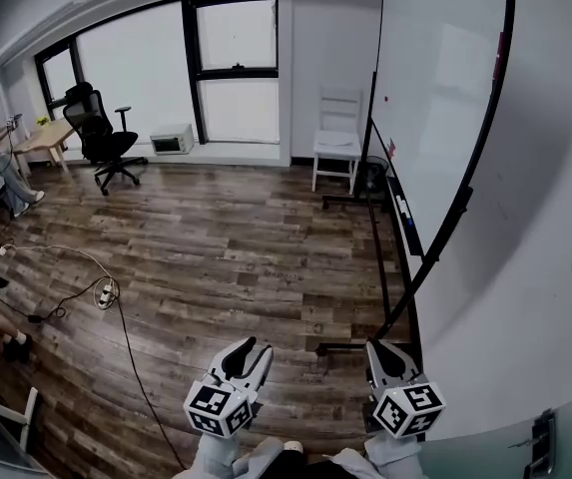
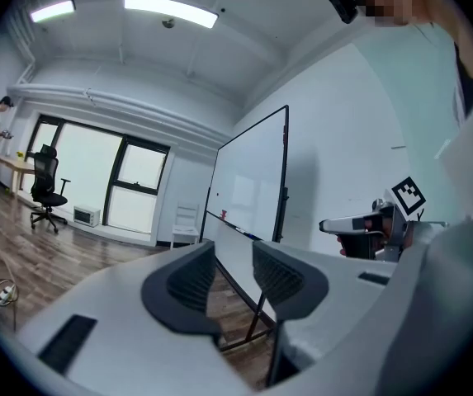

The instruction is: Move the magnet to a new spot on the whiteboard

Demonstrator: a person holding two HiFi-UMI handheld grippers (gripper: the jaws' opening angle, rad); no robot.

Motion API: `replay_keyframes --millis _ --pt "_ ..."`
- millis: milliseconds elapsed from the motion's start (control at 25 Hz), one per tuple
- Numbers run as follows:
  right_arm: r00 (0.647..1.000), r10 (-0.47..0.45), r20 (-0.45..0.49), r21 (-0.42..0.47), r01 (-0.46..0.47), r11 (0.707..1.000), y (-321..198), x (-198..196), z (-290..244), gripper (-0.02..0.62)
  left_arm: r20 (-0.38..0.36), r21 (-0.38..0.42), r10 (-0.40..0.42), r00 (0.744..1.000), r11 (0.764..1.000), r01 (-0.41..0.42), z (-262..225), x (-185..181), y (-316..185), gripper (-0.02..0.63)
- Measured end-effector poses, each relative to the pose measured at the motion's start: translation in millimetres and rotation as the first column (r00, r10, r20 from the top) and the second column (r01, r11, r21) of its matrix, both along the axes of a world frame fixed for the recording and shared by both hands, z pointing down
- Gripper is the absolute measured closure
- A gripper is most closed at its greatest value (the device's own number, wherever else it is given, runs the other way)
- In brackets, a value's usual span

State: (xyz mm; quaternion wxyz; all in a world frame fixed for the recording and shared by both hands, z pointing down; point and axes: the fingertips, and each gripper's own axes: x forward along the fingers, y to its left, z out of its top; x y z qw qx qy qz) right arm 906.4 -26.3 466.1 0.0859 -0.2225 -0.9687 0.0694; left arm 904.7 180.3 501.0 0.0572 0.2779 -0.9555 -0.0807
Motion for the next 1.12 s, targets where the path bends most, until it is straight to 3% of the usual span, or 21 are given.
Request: replay_keyframes --millis 40,80,640,840,1120 --pt "1.000 0.004 0.000 0.000 -0.004 1.000 1.5 -3.8 0.6 0.569 -0.001 -0.002 -0.001 1.000 1.000 0.001 0.7 -3.3 3.1 0.451" --pt "1.000 0.006 -0.001 0.001 -0.006 1.000 2.8 -6.8 0.6 0.569 -0.001 -0.004 -0.004 1.000 1.000 0.004 1.3 -5.7 6.4 0.446" --pt "0.999 -0.030 -0.034 0.003 0.030 1.000 16.2 -44.1 15.8 0.568 -0.047 -0.005 -0.050 0.998 0.999 0.050 25.5 -26.5 27.1 0.422" --pt "0.999 -0.047 -0.028 0.000 0.047 0.999 20.4 -83.7 17.9 0.568 -0.028 -0.009 -0.055 0.998 0.998 0.054 23.0 -65.9 29.4 0.422" --pt "0.999 -0.042 -0.019 -0.002 0.042 0.999 19.0 -169.2 12.6 0.568 -0.010 -0.036 -0.036 0.999 0.999 0.036 16.7 -153.9 22.7 0.422"
